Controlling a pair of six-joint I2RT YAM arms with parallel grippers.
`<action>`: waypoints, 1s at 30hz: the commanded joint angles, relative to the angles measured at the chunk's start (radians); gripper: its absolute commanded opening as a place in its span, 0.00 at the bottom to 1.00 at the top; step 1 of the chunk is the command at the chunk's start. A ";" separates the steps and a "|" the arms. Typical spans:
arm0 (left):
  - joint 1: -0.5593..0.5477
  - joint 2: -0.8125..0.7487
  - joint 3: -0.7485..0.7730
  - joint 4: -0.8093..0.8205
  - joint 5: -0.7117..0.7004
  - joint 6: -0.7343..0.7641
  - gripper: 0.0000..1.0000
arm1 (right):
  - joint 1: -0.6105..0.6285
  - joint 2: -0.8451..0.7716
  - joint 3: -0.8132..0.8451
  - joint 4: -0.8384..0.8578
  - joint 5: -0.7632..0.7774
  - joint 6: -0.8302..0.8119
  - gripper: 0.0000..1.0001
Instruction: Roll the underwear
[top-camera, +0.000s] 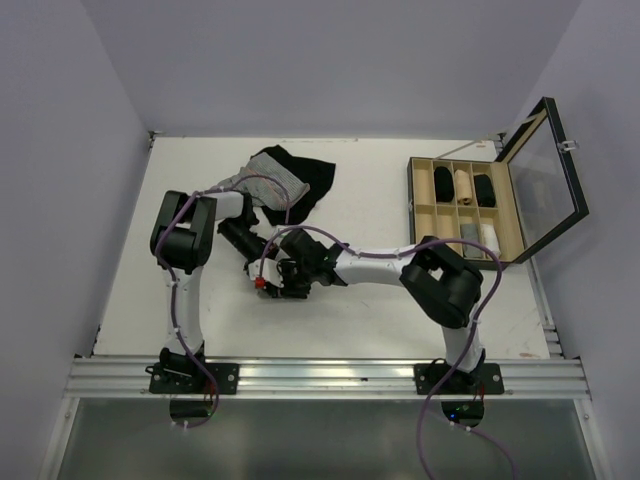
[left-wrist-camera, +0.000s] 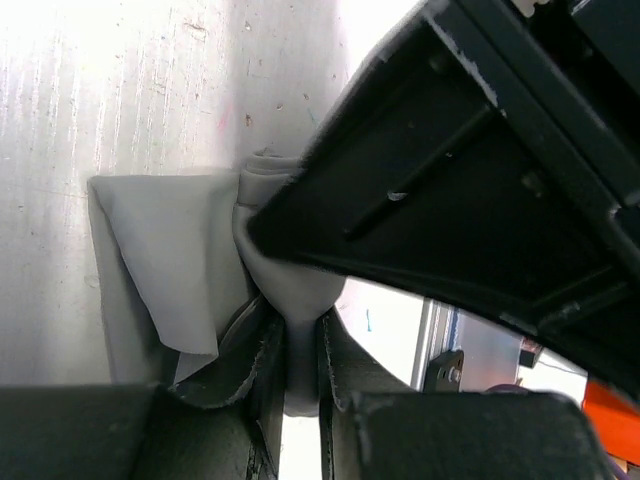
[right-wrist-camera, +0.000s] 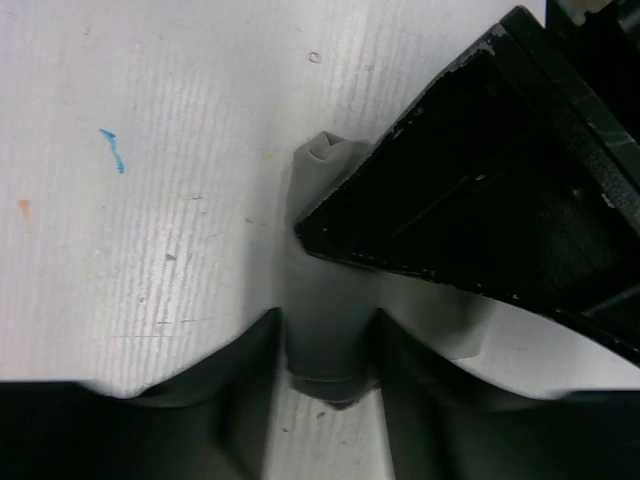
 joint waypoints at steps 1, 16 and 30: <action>0.008 0.031 0.022 0.156 -0.135 0.035 0.18 | 0.007 0.031 -0.001 0.032 0.010 -0.030 0.36; 0.335 -0.460 -0.098 0.123 0.127 0.202 0.50 | -0.128 0.238 0.196 -0.300 -0.421 0.188 0.00; 0.122 -1.218 -0.765 0.731 -0.136 0.196 0.64 | -0.200 0.542 0.445 -0.534 -0.644 0.257 0.00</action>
